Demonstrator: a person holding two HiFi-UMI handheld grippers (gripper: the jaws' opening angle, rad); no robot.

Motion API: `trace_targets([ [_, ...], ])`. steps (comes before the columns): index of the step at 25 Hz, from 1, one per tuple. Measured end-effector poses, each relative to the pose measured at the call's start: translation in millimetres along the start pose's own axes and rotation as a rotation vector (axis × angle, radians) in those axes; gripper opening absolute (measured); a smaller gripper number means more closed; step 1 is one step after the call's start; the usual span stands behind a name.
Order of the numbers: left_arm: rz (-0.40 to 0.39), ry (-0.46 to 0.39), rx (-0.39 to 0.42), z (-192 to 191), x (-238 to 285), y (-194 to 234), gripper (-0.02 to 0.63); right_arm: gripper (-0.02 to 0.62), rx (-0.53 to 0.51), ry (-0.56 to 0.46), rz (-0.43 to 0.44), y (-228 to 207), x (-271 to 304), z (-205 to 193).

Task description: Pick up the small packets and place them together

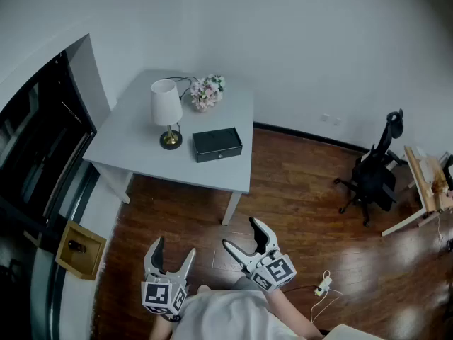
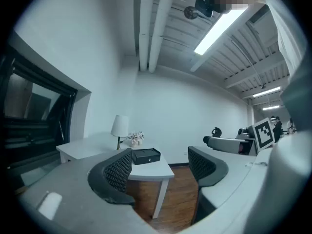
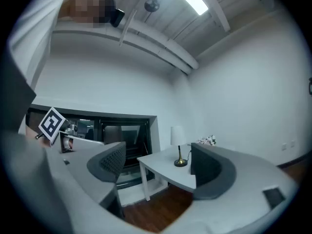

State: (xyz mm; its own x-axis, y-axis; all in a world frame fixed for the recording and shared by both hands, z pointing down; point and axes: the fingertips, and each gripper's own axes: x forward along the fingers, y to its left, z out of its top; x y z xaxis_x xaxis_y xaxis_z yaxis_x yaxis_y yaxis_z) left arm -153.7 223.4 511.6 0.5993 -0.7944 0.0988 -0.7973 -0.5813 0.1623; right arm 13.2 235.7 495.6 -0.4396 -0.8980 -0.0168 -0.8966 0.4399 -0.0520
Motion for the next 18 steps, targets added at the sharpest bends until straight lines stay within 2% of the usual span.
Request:
trace_targets([
  [4,-0.004,0.004,-0.02,-8.2,4.5,9.2,0.367,0.416,0.02,0.035,-0.021,-5.5,-2.6,-14.7],
  [9,-0.014,0.016,-0.024,-13.5,29.4,4.1,0.367,0.414,0.072,0.037,-0.062,-40.3,6.9,-25.2],
  [12,0.006,0.022,-0.018,-14.1,56.1,6.6,0.362,0.414,0.077,0.036,-0.024,-65.5,33.2,-28.3],
  [16,0.074,0.009,-0.011,-7.9,104.2,19.7,0.362,0.413,0.075,0.031,0.059,-111.3,83.7,-23.0],
  [18,0.106,-0.009,-0.014,3.0,134.6,25.7,0.362,0.357,0.063,0.01,0.106,-137.6,111.0,-6.6],
])
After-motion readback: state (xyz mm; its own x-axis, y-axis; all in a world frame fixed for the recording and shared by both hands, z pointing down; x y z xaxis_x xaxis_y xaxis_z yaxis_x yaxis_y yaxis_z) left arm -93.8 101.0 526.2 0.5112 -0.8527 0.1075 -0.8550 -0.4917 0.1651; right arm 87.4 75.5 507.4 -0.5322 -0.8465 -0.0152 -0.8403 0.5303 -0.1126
